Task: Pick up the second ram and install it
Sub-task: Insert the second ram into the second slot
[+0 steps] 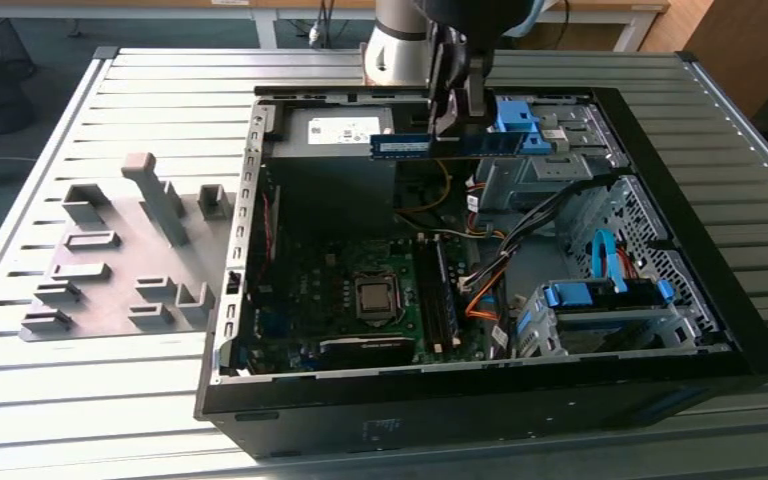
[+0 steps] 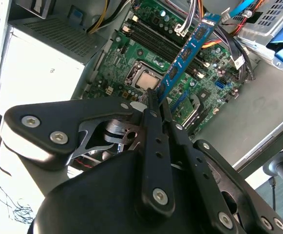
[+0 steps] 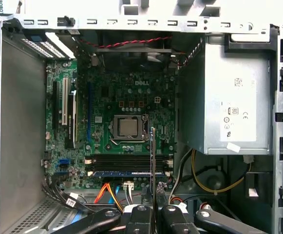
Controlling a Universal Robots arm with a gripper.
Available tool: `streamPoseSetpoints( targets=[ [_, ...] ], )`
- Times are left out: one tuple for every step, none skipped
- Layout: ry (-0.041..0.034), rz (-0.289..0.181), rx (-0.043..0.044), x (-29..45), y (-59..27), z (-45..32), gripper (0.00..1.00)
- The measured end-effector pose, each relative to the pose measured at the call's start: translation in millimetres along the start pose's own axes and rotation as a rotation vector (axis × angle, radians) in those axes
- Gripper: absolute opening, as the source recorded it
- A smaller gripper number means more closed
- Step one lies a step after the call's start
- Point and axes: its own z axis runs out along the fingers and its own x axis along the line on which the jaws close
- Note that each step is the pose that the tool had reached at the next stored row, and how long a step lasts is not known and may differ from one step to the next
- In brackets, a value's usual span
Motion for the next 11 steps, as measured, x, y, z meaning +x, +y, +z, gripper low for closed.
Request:
streamPoseSetpoints(
  targets=[
    [0.0,0.0,0.0,0.0,-0.1,0.0,0.14],
    [0.0001,0.0,0.0,0.0,-0.2,0.0,0.14],
    [0.0,0.0,0.0,0.0,-3.4,0.0,0.14],
    [0.0,0.0,0.0,0.0,-3.5,-0.1,0.14],
    [0.0,0.0,0.0,-0.1,-7.1,-0.1,0.14],
    [0.0,0.0,0.0,-0.1,-10.7,-0.2,0.14],
    [0.0,0.0,0.0,-0.1,-10.8,-0.1,0.14],
    [0.0,0.0,0.0,-0.1,-10.9,-0.1,0.14],
    [0.0001,0.0,0.0,-0.1,-11.0,-0.2,0.14],
    [0.0,0.0,0.0,-0.1,-11.0,-0.2,0.14],
    [0.0,0.0,0.0,-0.1,-11.1,-0.1,0.14]
  ],
)
